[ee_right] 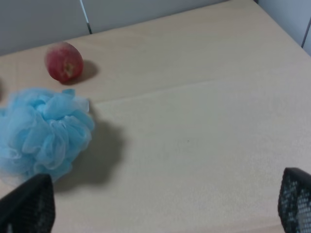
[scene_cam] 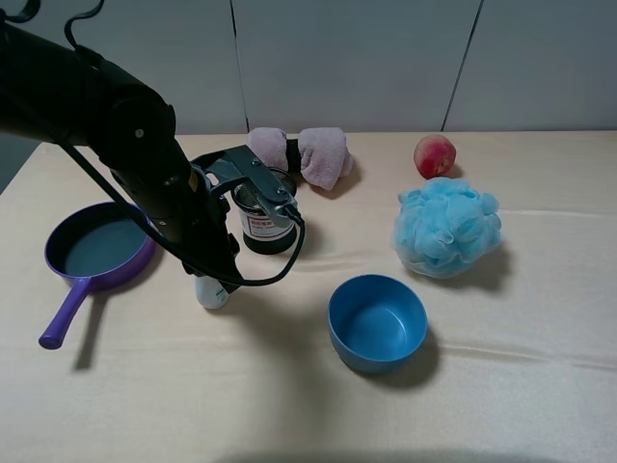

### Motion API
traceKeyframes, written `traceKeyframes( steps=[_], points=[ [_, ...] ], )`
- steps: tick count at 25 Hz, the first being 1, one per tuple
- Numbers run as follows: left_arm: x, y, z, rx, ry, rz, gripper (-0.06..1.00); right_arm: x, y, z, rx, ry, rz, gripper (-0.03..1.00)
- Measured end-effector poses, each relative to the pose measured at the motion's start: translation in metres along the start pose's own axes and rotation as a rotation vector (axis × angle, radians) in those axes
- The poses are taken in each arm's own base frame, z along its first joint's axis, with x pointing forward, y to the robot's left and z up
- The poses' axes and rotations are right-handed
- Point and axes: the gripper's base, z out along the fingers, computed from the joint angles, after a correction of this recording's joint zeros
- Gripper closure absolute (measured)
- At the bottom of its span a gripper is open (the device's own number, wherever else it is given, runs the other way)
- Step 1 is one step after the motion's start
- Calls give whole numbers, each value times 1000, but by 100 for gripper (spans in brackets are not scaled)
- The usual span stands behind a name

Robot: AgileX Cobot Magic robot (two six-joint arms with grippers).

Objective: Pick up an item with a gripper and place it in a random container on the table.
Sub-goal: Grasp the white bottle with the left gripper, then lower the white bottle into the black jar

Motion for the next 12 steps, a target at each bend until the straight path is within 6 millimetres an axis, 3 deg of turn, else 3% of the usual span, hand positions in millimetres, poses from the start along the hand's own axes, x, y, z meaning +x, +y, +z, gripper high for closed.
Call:
traceKeyframes(
  steps=[12],
  points=[
    [0, 0, 0, 1, 5, -27, 50, 0, 0, 0, 0, 0, 0, 27]
  ],
)
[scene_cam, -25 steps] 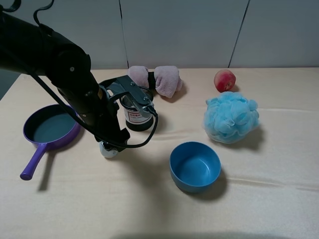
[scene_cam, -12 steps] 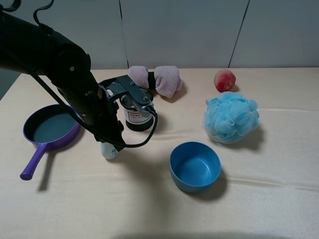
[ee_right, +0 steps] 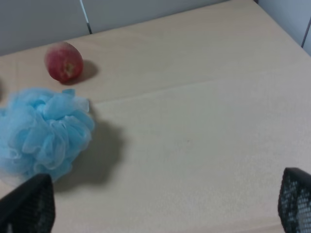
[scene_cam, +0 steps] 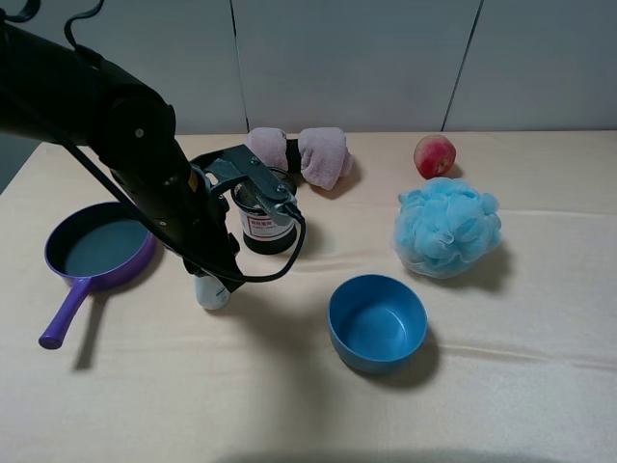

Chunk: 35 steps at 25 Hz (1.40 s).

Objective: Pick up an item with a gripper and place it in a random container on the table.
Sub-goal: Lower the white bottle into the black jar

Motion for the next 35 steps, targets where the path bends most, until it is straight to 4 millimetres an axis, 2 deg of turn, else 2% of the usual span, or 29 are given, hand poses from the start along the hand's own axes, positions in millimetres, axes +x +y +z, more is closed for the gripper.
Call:
traceKeyframes(
  steps=[7, 11, 24, 35],
  points=[
    [2, -1, -2, 7, 17, -7, 50, 0, 0, 0, 0, 0, 0, 27],
    [4, -1, -12, 15, 56, -13, 50, 0, 0, 0, -1, 0, 0, 27],
    [-22, 8, -56, 17, 114, -25, 50, 0, 0, 0, -2, 0, 1, 27],
    [-45, 13, -86, 20, 40, -46, 50, 0, 0, 0, -2, 0, 1, 27]
  ],
)
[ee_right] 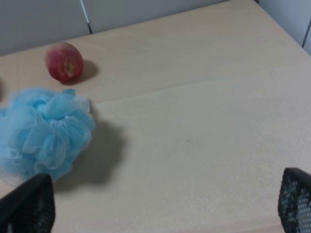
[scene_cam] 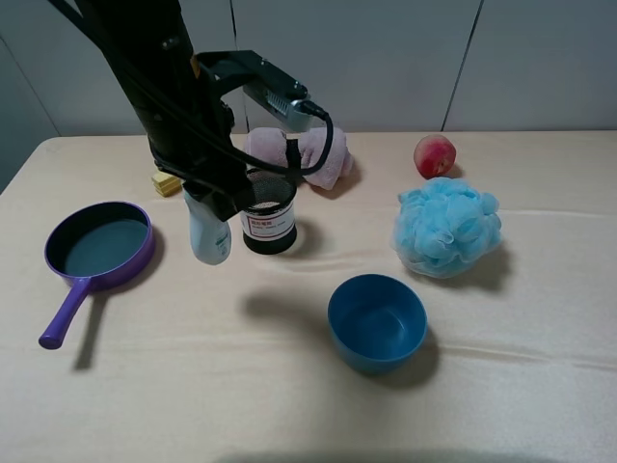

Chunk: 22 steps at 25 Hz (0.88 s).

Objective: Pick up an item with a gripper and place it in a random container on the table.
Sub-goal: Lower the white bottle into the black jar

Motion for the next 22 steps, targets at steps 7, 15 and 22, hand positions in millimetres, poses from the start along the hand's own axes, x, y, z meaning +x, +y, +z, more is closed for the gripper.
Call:
traceKeyframes(
  steps=[7, 15, 22],
  points=[
    [-11, 2, -15, -10, -61, -17, 50, 0, 0, 0, 0, 0, 0, 27],
    [-33, 11, -26, -25, -116, -31, 50, 0, 0, 0, 0, 0, 0, 27],
    [-59, 22, -21, -34, -136, -41, 50, 0, 0, 0, -2, 0, 1, 27]
  ],
)
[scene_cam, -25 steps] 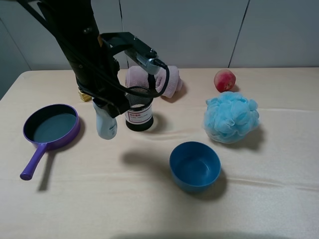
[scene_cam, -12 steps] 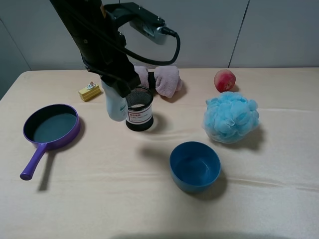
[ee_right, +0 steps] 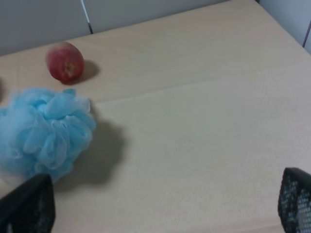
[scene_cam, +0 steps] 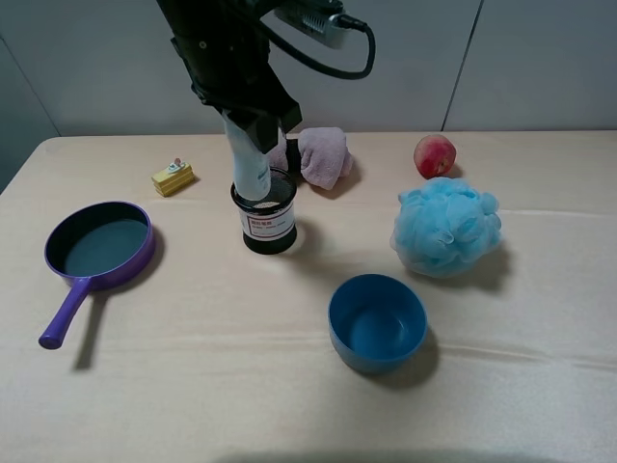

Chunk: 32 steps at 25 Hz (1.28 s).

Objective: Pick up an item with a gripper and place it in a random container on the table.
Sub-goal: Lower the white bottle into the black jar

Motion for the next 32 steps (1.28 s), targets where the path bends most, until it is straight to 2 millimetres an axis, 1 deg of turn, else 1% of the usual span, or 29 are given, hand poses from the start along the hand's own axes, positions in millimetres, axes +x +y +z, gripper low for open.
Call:
traceKeyframes(
  steps=[6, 17, 24, 32],
  points=[
    [-12, 4, 16, 1, 15, 5, 50, 0, 0, 0, -2, 1, 2, 27],
    [-14, 16, 50, -33, 69, 32, 50, 0, 1, 0, -6, 1, 4, 27],
    [-19, 16, 70, -34, 49, 35, 50, 0, 1, 0, -11, 3, 6, 27],
    [-19, 14, 95, -19, 80, 34, 50, 0, 1, 0, -15, 3, 9, 27]
  ],
)
